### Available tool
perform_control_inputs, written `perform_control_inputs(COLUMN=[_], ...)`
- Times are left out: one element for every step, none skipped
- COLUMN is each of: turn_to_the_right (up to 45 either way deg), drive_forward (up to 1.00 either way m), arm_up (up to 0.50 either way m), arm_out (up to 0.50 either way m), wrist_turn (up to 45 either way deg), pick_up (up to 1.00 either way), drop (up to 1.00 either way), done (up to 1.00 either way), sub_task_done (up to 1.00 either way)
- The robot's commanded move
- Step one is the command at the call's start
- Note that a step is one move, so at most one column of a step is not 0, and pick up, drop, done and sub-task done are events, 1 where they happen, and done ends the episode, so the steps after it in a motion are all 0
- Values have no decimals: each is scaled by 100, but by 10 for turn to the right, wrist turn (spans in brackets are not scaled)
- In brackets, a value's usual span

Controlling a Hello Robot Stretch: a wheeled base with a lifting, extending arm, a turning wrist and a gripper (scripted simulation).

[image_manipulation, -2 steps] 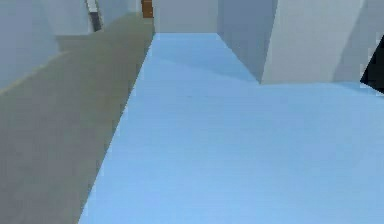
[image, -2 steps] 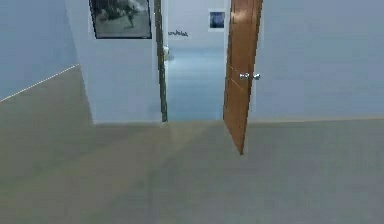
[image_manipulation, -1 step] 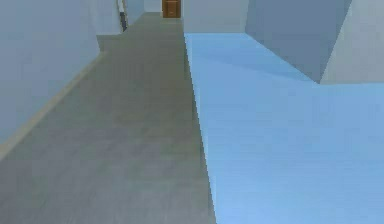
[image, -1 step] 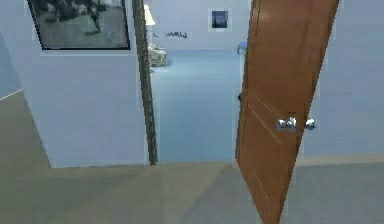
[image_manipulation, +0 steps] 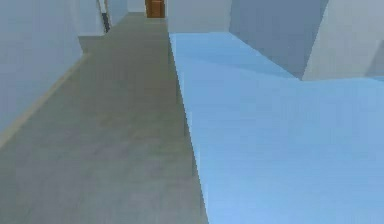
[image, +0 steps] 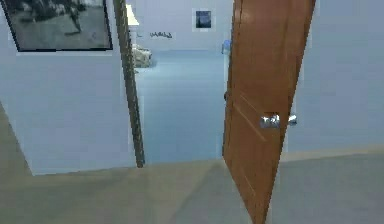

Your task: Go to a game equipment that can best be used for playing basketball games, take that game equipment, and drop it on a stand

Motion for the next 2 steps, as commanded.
perform_control_inputs(turn_to_the_right=[0,0], drive_forward=[100,100], arm_up=[0,0], arm_out=[0,0], wrist_turn=[0,0], pick_up=[0,0], drop=[0,0], done=[0,0], sub_task_done=[0,0])
